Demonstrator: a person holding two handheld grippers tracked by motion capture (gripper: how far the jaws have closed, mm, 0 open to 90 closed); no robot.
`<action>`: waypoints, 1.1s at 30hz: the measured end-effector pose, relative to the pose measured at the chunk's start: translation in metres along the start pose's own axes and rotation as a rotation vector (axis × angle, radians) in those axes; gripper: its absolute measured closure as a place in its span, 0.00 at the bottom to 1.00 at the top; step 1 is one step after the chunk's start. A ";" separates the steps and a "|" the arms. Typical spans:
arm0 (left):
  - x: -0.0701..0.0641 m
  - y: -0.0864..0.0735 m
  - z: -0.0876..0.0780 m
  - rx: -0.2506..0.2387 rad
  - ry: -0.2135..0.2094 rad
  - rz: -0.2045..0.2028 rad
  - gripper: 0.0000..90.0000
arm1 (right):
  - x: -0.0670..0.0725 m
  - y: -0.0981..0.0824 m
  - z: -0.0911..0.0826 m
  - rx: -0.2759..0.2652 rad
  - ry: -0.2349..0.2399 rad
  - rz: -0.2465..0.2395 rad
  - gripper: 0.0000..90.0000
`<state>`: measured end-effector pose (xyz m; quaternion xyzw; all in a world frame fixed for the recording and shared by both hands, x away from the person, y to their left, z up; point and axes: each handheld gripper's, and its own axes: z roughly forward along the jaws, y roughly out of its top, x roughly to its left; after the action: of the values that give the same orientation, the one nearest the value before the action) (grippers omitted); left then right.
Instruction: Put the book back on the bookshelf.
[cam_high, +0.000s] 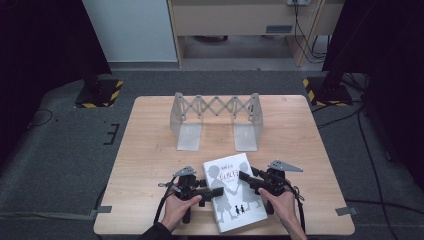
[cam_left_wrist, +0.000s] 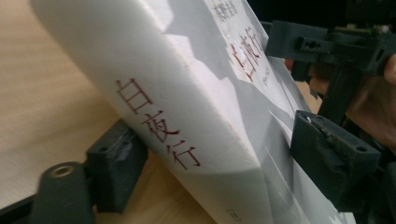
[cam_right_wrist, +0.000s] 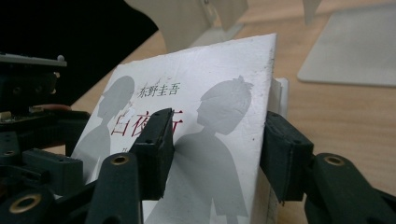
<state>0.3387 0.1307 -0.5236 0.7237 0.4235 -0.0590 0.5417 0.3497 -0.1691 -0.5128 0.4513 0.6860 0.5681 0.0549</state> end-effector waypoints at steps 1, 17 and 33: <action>-0.001 0.001 -0.001 -0.017 0.005 0.001 0.24 | 0.001 0.001 -0.001 -0.016 0.001 -0.003 0.55; -0.017 0.026 -0.010 -0.146 0.054 0.090 0.37 | 0.009 0.017 -0.010 -0.215 0.000 -0.066 0.58; -0.038 0.046 -0.025 -0.231 0.068 0.207 0.47 | 0.018 0.028 -0.019 -0.342 0.065 -0.102 0.58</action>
<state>0.3362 0.1276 -0.4592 0.6979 0.3688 0.0710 0.6098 0.3434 -0.1725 -0.4753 0.3813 0.6028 0.6873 0.1375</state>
